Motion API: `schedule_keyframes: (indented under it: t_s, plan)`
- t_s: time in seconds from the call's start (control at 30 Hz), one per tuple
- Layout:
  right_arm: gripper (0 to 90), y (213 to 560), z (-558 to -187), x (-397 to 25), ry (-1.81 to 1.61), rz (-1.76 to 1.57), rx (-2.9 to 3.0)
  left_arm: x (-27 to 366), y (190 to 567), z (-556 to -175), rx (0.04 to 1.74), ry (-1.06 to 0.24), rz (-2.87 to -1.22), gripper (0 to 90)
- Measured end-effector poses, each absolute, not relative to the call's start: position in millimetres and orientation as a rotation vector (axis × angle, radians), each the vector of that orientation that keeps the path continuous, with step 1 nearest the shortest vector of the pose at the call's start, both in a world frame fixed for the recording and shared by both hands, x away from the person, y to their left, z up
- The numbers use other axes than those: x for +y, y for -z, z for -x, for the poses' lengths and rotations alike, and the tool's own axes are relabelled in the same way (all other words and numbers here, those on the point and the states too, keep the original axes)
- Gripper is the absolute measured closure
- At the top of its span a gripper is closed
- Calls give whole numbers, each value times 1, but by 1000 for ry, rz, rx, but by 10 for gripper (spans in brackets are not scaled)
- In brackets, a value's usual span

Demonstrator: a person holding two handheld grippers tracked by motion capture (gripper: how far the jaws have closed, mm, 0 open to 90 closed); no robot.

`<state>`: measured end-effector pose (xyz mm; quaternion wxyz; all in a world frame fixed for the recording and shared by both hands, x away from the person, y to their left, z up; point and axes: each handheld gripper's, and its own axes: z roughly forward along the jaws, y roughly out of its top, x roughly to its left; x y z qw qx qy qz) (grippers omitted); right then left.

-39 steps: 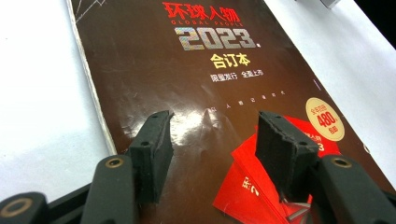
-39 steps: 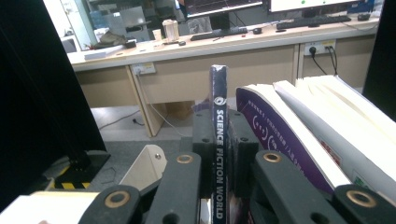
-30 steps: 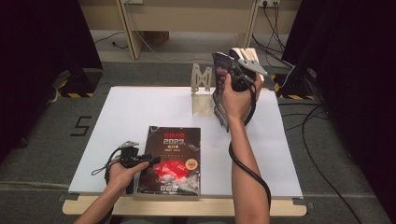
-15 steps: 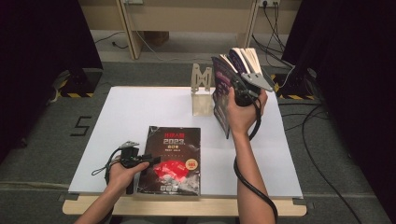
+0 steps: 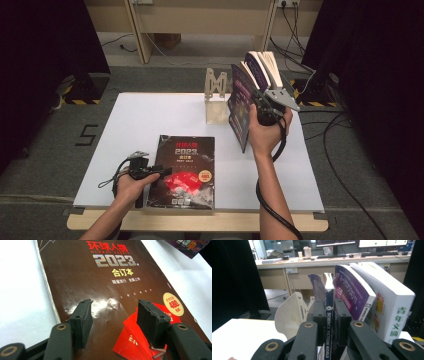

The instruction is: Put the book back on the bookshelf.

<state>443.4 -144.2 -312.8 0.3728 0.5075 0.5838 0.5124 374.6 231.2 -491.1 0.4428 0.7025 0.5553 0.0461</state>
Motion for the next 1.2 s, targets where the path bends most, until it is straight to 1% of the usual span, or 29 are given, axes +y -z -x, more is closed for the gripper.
schedule_keyframes:
  t_s: [0.3, 0.63, 0.93, 1.1, 1.2]
  plan:
    - [799, 314, -440, -148, -1319, -1316, 1513, 231, 491, -375, 1378, -114, -1743, 448]
    - [762, 314, -445, -146, -1301, -1349, 1571, 231, 491, -375, 1375, -112, -1744, 447]
    - [752, 313, -450, -140, -1244, -1399, 1623, 231, 491, -375, 1374, -109, -1745, 447]
    - [778, 313, -453, -137, -1213, -1425, 1634, 231, 491, -375, 1376, -108, -1741, 448]
    - [811, 310, -454, -135, -1171, -1442, 1640, 231, 491, -375, 1377, -108, -1739, 447]
